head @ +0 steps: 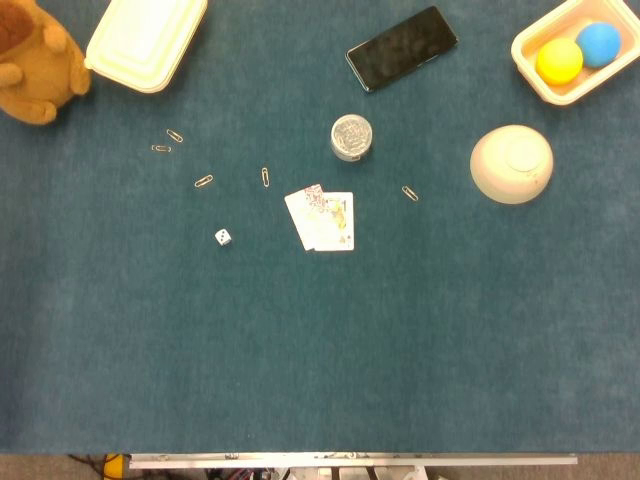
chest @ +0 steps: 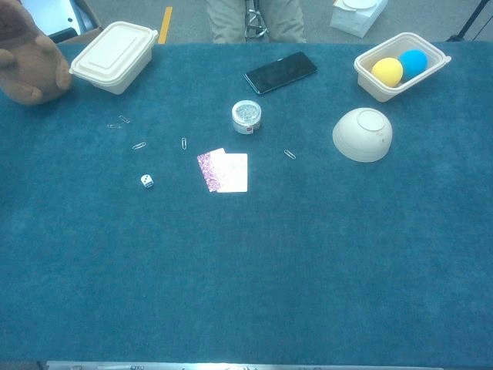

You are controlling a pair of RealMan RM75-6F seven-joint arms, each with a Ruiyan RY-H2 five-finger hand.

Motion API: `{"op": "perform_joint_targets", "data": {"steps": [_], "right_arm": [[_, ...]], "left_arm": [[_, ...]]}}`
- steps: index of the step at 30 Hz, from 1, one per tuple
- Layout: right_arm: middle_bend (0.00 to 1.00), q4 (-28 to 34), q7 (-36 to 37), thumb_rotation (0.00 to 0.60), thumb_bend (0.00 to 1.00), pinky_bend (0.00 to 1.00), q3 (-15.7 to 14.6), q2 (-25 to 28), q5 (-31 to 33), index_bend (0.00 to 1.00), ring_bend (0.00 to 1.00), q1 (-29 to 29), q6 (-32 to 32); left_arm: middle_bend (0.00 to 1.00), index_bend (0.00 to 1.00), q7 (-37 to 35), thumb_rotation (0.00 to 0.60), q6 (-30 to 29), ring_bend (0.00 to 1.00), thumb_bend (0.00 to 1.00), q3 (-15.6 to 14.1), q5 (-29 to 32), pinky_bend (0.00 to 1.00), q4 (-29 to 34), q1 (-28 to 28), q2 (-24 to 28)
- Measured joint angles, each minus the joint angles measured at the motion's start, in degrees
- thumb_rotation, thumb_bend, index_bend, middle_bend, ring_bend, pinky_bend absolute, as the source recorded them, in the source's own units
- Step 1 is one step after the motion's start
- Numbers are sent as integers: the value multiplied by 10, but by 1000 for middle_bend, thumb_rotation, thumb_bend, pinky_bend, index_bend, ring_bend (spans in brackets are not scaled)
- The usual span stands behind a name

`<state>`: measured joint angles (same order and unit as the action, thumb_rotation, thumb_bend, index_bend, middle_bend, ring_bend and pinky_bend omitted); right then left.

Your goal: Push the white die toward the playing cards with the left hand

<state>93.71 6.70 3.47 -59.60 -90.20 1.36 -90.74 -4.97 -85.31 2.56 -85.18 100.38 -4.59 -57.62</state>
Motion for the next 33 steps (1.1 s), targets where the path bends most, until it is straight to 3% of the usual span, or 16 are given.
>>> {"op": "perform_joint_targets", "data": {"steps": [11, 20, 25, 33], "right_arm": [[295, 2, 5, 600, 84, 250, 0, 3, -3, 296, 163, 1, 1], [295, 4, 8, 600, 85, 250, -1, 4, -3, 297, 163, 6, 9], [295, 2, 8, 600, 85, 250, 0, 4, 1, 296, 163, 7, 12], [295, 1, 7, 600, 84, 250, 0, 4, 6, 296, 165, 10, 20]], "left_arm": [[250, 52, -2, 600, 12, 162, 555, 3, -3, 129, -1, -10, 3], [301, 74, -26, 600, 56, 200, 555, -4, -47, 146, -2, -42, 32], [556, 147, -41, 600, 105, 496, 555, -19, -87, 515, -4, -75, 51], [871, 156, -42, 600, 190, 803, 556, -39, -126, 775, -6, -131, 49]]}}
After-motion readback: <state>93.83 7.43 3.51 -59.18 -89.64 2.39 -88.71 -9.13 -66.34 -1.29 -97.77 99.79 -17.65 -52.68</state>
